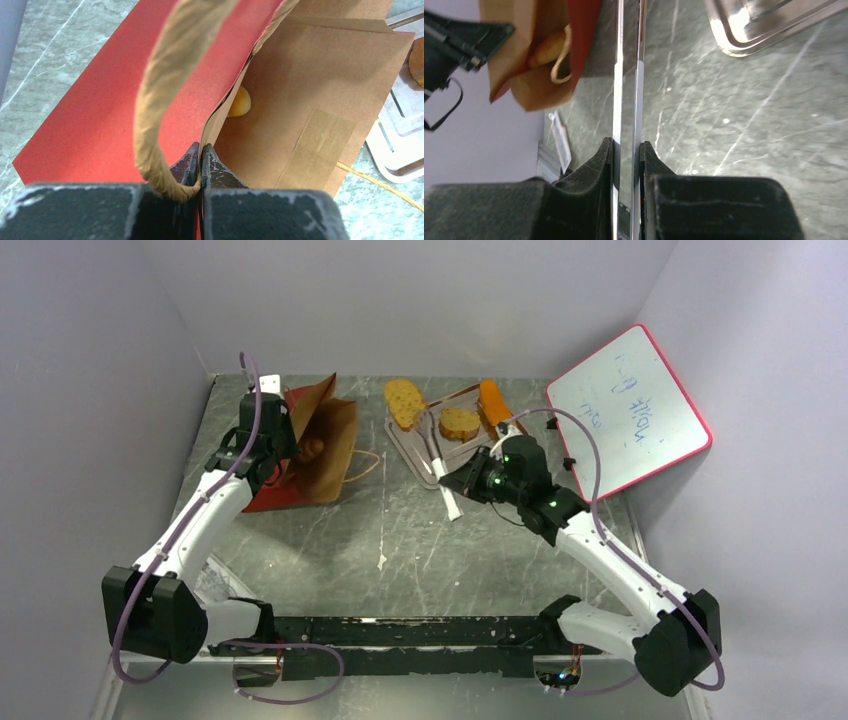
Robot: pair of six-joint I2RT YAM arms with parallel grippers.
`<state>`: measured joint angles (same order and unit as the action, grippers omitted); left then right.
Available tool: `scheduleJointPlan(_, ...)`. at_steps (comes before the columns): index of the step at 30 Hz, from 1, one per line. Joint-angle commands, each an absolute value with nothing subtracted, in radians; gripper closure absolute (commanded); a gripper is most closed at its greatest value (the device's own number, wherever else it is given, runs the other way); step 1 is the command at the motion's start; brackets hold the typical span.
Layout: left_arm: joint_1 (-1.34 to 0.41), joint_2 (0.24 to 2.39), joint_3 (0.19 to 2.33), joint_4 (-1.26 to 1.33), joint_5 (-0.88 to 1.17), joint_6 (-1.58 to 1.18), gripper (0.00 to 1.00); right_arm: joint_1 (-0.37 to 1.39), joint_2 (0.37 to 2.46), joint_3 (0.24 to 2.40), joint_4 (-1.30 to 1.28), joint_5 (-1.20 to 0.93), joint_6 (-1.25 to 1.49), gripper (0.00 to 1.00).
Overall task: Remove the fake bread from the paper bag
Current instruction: Place the fake bread in the container.
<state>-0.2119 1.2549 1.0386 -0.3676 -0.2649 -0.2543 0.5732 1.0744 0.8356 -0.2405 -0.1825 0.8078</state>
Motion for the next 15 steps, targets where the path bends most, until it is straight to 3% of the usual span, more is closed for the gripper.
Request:
scheduleJointPlan(1, -0.201, 1.245, 1.032, -0.331, -0.257, -0.264, 0.93, 0.499, 1.061, 0.836, -0.223, -0.164, 0.802, 1.00)
scheduleJointPlan(15, -0.201, 1.188, 0.987, -0.307, -0.188, -0.267, 0.93, 0.239, 1.245, 0.772, -0.076, -0.281, 0.845, 1.00)
